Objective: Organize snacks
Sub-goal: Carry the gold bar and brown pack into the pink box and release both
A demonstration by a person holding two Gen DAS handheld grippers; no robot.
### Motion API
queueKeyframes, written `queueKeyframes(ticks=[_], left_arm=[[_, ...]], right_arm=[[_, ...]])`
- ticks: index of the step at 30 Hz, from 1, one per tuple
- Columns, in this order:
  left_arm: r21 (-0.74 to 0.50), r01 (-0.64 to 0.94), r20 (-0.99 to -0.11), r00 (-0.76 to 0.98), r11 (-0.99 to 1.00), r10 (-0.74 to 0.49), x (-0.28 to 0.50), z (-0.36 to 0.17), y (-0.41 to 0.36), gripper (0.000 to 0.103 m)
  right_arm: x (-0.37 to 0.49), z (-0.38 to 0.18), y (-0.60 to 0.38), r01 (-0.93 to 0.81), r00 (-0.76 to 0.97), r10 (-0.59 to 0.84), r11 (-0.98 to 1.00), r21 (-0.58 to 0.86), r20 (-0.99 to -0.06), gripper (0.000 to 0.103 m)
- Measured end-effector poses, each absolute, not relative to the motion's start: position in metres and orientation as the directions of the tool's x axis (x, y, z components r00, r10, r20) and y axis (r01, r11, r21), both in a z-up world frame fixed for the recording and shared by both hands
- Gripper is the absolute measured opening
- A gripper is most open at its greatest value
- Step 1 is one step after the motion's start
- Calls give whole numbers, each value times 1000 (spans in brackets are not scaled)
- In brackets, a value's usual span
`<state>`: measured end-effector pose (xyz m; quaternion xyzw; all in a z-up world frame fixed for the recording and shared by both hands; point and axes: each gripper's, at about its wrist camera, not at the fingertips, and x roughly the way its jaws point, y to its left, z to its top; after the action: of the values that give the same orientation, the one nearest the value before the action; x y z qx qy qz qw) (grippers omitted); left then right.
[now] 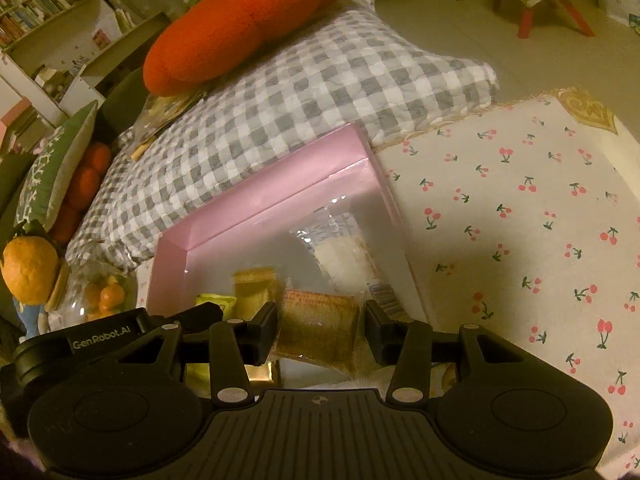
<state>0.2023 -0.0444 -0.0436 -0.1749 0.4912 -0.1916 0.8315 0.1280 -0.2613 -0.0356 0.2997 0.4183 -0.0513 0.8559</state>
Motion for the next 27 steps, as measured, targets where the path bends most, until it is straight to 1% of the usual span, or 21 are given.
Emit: queueKeyframes(ticks=[4,7,8,9,10,11,12,13,15,20,22,24,27], left_arm=[[-481,141,-751,442,865,-490,205,-48,-49,19],[-471,150,-752,446,869,-484,203,-48,-48,24],[-468,151,-751,451,870,-483,202,-48,-48,25],[-465,153,-750,456,872,-479,202,-47,-48,28],[-459,157,-750,458,874,-476,202,-46,-48,31],[-454,163,-751,460,876,-475,201,-45,-49,37],[-448,170,-750,463,878,-472,201,-43,-48,42],[-441,175,-750,466,880,-469,200,-42,-48,44],[-434,183,-751,467,882,-467,200,-40,-47,52],[-433,193,-749,466,880,-471,195,-35,-41,60],[-432,202,-747,467,879,-474,191,-32,-37,65],[-434,217,-741,467,874,-483,187,-27,-33,72],[-424,240,-737,470,873,-487,179,-20,-26,79]], right_arm=[[128,-36,-261,337,645,162,817,468,-747,48],[128,-37,-261,333,645,164,819,468,-746,49],[128,-37,-261,333,644,165,819,468,-747,54],[128,-37,-261,338,644,161,817,467,-748,57],[127,-36,-262,345,646,155,814,467,-747,67],[126,-36,-263,348,652,153,810,472,-743,76],[124,-35,-264,349,658,151,807,476,-737,78],[123,-34,-265,350,662,149,805,479,-735,80],[122,-32,-268,353,662,148,803,480,-734,80],[115,-23,-270,348,672,144,805,481,-726,80],[111,-19,-271,346,676,136,809,475,-724,81],[106,-13,-271,339,682,135,813,474,-719,81],[97,-5,-270,323,693,135,820,473,-709,85]])
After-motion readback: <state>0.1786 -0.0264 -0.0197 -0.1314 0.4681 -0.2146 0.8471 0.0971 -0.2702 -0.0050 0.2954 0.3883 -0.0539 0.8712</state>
